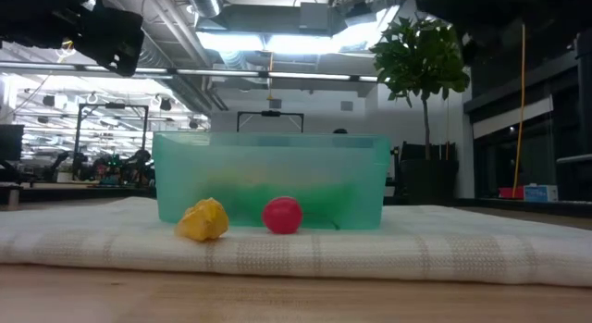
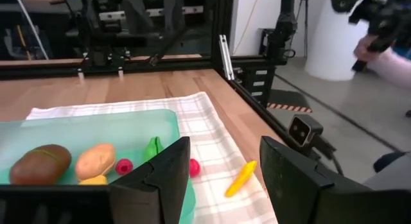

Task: Pick and placing Produce into tupperware
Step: Put the red cherry into the blue bin

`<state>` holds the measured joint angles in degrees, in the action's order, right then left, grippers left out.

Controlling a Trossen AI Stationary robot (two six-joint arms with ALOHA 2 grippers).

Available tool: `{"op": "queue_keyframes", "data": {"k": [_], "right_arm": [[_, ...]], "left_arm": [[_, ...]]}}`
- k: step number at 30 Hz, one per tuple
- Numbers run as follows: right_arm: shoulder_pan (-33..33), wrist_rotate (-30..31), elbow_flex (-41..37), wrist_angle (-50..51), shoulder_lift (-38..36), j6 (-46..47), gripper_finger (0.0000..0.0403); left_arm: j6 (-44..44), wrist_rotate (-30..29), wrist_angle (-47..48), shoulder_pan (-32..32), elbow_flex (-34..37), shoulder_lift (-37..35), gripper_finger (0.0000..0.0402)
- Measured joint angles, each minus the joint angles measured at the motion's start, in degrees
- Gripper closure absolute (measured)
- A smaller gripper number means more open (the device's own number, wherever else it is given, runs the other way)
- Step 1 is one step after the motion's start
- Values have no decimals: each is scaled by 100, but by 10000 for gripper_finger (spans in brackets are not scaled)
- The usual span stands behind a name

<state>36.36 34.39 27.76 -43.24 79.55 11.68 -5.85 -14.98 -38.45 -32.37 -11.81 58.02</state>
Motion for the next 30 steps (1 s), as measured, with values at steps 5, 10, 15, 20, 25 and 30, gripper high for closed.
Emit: {"op": "queue_keyframes", "data": {"k": [5, 10, 15, 20, 25, 30], "right_arm": [[185, 6, 451, 633, 0, -300, 298], [255, 249, 855, 1412, 0, -300, 298], [257, 260, 939, 1576, 0, -308, 298], [257, 262, 939, 1602, 0, -292, 298], [309, 260, 939, 1600, 0, 64, 299], [522, 256, 1123, 1626, 170, 194, 299]], "left_arm": [[193, -425, 40, -311, 0, 13, 223], [155, -973, 170, -647, -82, 74, 223], [21, -1359, 768, -886, -445, 395, 223], [12, -1454, 1023, -941, -678, 627, 223], [-6, -1458, 1017, -943, -704, 632, 223], [-15, -1458, 1017, -944, -704, 632, 223]]}}
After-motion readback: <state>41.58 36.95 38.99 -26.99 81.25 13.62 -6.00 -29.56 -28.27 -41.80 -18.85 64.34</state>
